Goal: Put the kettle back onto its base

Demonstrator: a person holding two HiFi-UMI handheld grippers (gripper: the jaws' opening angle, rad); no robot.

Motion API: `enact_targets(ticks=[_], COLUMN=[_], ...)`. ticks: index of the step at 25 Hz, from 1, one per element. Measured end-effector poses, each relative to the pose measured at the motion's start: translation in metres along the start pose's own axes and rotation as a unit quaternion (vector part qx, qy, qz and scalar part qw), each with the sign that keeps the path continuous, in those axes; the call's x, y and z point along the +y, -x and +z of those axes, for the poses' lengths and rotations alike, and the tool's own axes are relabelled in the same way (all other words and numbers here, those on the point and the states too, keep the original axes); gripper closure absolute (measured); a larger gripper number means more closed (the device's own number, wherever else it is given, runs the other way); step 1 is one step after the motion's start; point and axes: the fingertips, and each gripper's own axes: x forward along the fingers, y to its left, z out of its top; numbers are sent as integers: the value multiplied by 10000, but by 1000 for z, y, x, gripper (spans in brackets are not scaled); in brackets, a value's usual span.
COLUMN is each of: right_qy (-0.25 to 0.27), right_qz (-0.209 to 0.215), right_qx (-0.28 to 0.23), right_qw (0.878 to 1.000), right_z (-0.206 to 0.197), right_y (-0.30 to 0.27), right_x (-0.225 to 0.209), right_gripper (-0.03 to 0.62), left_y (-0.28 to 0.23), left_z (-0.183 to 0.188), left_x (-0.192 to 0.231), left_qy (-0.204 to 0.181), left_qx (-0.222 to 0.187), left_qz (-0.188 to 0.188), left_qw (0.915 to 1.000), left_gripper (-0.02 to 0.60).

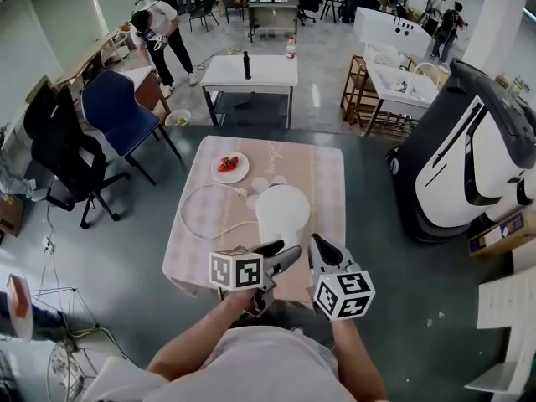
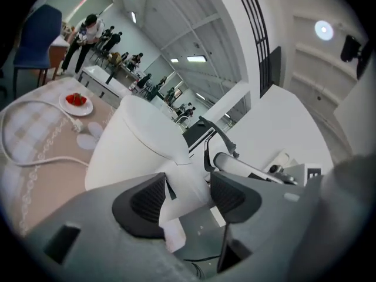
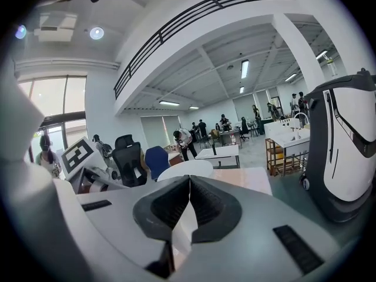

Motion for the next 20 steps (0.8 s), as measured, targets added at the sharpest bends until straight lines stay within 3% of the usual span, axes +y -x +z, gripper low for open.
enact_targets(ticks=[8,15,20], right_qy=[108,193,354], right_qz=[253,442,562], right_qx=[-3,-6,-40], right_qw=[9996,9988,9978], right_z=[1,4,7], right_y=[13,24,33], right_x=[10,15,19], right_gripper=[589,589,589], left_y=[17,18,17], left_z=[24,27,25], left_x=[-6,-23,-34], left_qy=[-857,-1680,-1989], left_qx=[-753,-824,-941], left_qz=[771,1202,1408], left_qw=[9905,9750,9653], left_gripper=[498,566,574])
